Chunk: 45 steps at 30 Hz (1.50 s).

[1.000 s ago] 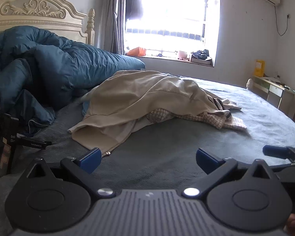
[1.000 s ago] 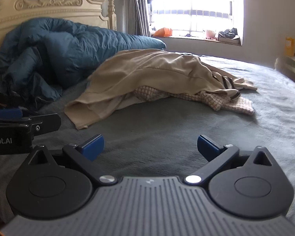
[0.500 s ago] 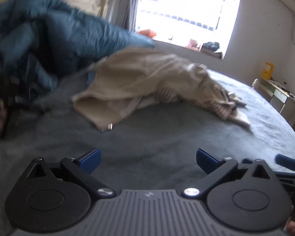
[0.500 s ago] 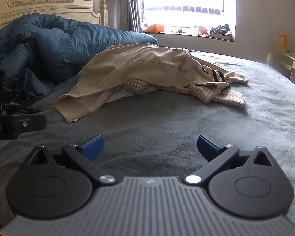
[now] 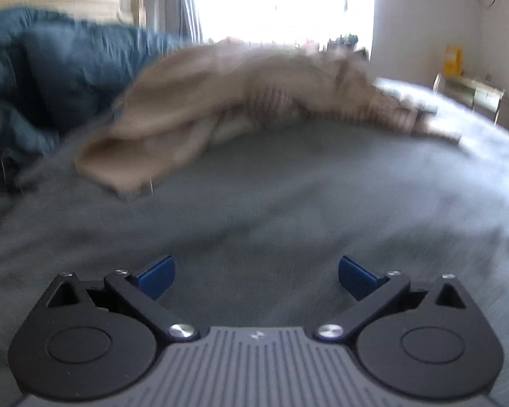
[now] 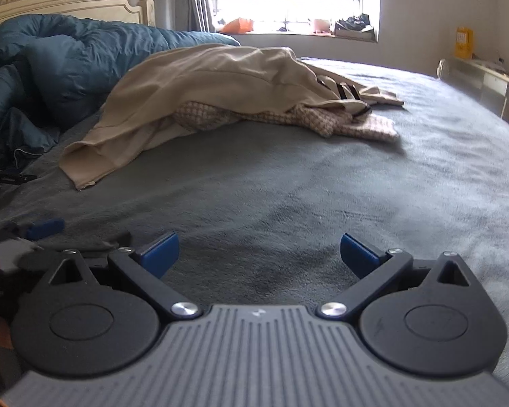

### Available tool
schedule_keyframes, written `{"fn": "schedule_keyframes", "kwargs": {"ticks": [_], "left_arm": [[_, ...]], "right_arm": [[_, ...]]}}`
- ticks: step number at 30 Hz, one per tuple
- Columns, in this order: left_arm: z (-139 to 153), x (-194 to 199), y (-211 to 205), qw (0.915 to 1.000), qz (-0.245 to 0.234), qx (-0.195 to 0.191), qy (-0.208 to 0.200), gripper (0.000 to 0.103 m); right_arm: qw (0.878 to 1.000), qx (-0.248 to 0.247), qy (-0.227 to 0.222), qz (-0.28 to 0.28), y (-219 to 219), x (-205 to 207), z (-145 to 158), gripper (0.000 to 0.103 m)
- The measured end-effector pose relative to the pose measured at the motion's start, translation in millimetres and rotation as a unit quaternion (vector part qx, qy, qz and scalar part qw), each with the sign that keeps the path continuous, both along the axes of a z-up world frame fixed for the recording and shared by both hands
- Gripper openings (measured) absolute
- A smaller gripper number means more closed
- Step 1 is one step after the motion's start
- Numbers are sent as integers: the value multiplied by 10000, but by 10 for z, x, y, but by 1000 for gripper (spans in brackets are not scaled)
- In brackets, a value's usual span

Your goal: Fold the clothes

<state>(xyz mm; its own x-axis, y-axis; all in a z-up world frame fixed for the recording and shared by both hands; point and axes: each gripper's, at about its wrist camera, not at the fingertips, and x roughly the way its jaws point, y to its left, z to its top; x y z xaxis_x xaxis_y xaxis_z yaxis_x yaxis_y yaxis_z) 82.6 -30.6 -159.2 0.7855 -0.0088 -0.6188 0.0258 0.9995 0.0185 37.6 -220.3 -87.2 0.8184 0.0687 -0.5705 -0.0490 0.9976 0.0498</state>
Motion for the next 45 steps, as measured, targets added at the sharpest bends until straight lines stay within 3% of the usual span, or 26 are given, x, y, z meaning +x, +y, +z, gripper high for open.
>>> {"fn": "schedule_keyframes", "kwargs": {"ticks": [4,12,24,32,37,39,42,45], "left_arm": [[-28,-60,81,9995,47,-306,-43,103],[-44,-137,56,9999,48,-91,-115,103],[-32,-137,58,9998,46,-23,-177,103],[-48,-124,81,9998,18,-69,-161,103],[-11,-102,90,9999,14,-114,-95,103],[46,-122,151,9994,-99,-307,-118,103],[179,-171,282,9966,-300,-711,-272,103],[370,-167,425,9956,-279,-714,-547,103]], "right_arm": [[9999,97,94,21,-21,37,-94,102],[9997,226,134,16,5,64,-165,102],[9985,358,243,-339,5,-5,-21,102],[9981,19,365,-498,56,-132,75,102],[9985,112,282,-446,15,-196,141,102],[9990,201,231,-334,-15,-213,181,102],[9998,170,11,-122,-50,-217,251,102],[9993,6,-378,17,-83,-163,336,102]]}}
